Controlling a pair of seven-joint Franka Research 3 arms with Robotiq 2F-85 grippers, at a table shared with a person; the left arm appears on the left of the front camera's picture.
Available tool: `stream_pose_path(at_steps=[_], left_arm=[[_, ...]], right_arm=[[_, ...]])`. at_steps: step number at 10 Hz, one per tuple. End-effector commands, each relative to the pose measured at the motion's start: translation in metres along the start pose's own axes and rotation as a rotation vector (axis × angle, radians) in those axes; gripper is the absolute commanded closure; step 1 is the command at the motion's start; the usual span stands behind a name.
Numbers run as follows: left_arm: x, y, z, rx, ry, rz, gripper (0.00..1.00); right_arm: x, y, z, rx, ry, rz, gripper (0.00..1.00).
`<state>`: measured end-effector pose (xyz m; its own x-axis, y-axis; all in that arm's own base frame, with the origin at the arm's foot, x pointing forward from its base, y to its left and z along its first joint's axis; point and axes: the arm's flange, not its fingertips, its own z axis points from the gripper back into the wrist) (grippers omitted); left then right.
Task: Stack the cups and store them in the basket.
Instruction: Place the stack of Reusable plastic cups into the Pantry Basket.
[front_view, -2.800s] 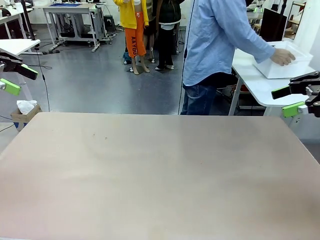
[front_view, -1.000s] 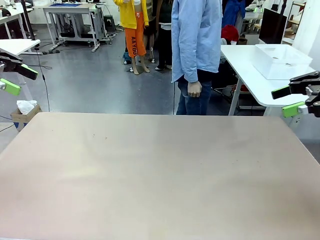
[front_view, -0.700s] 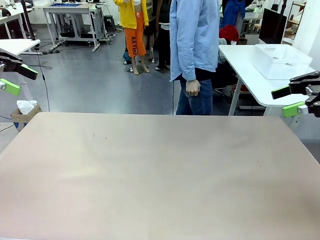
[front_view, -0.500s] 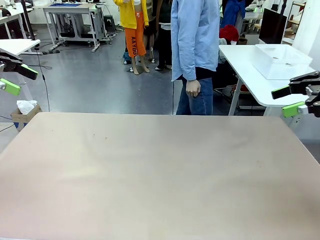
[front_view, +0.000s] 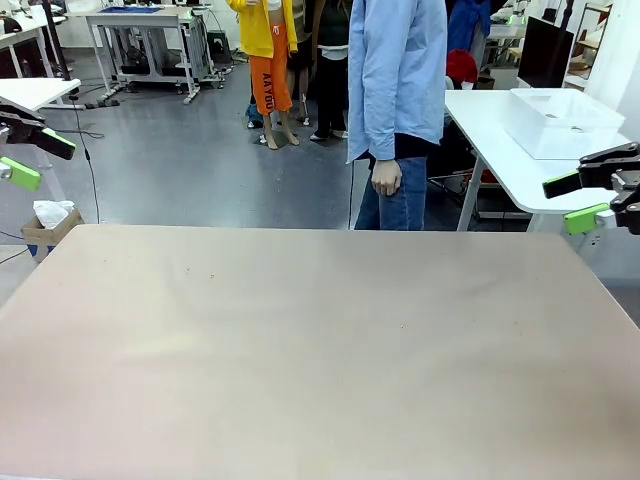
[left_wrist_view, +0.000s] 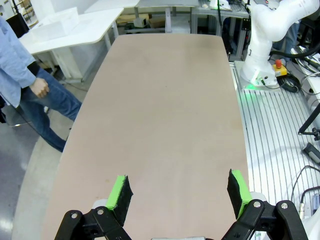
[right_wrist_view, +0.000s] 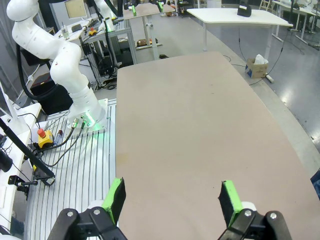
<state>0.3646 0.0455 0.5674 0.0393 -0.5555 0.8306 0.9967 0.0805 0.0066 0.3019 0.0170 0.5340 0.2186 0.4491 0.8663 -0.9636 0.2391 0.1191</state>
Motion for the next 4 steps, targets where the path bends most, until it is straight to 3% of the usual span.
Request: stream_pose_path(at_steps=[1,4], left_arm=[[0.0009,-0.0002,0.0014,-0.006,-0.006,-0.005,0.0],[0.0009,-0.0002,0.0014,-0.006,-0.006,-0.005,0.0]], right_arm=[[0.0037,-0.0001,-0.0004,0.003,-0.019,-0.011,0.0],[0.0037,-0.0001,-0.0004,0.003,-0.019,-0.011,0.0]])
